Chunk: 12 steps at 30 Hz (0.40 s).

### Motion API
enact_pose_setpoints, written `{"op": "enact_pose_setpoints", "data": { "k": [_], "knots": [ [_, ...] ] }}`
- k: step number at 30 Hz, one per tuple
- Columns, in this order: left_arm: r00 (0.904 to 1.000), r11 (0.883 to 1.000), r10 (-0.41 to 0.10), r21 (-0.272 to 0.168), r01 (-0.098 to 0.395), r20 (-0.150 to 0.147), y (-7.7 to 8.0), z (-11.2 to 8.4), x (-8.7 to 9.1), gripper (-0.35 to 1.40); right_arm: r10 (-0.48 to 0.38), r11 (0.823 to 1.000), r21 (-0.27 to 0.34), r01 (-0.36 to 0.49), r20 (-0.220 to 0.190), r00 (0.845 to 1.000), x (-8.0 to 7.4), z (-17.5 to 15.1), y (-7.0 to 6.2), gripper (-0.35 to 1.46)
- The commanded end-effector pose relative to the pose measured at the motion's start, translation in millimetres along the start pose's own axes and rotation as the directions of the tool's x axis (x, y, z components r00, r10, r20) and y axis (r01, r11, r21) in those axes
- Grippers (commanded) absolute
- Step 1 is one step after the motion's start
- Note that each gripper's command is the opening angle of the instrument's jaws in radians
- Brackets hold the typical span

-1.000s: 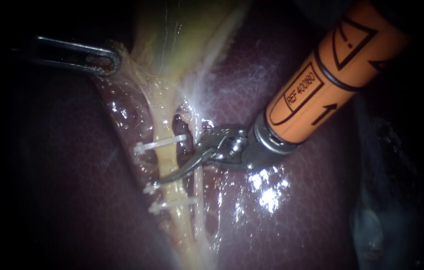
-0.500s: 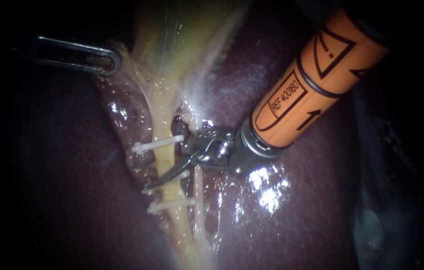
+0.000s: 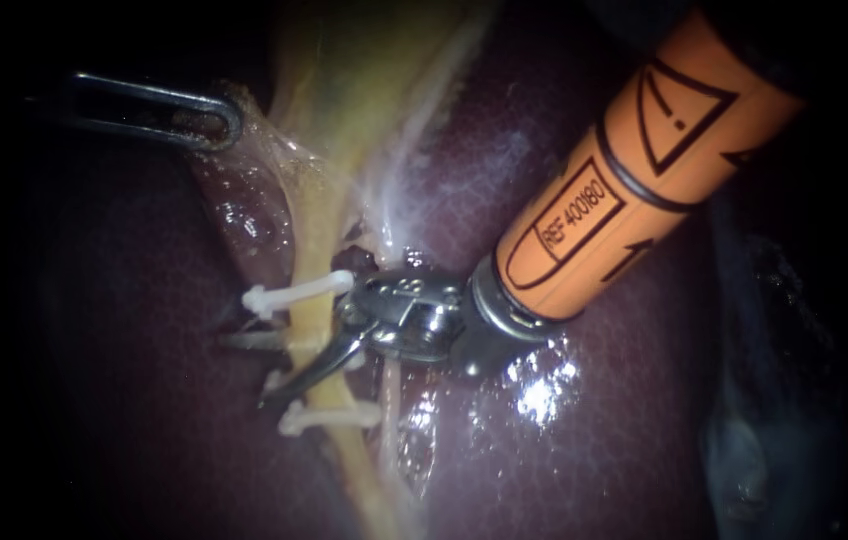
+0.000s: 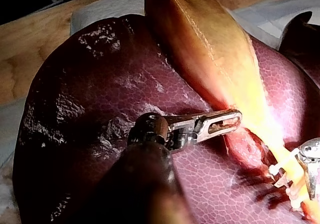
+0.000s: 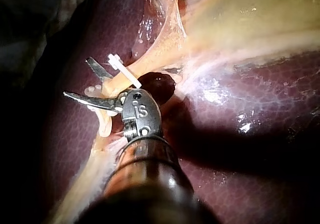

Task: Go to the cutting position left tube

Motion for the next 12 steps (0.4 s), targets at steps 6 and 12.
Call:
{"op": "enact_pose_setpoints", "data": {
  "k": [6, 12],
  "knots": [
    [1.0000, 1.000, 0.000, 0.000, 0.000, 0.000, 0.0, 0.0, 0.0, -0.35, -0.002, 1.000, -0.002, 0.002, -0.001, 1.000, 0.3, -0.4, 0.2, 1.03],
    [1.0000, 1.000, 0.000, 0.000, 0.000, 0.000, 0.0, 0.0, 0.0, -0.35, -0.002, 1.000, -0.002, 0.002, -0.001, 1.000, 0.2, -0.4, 0.2, 1.03]
  ]
}}
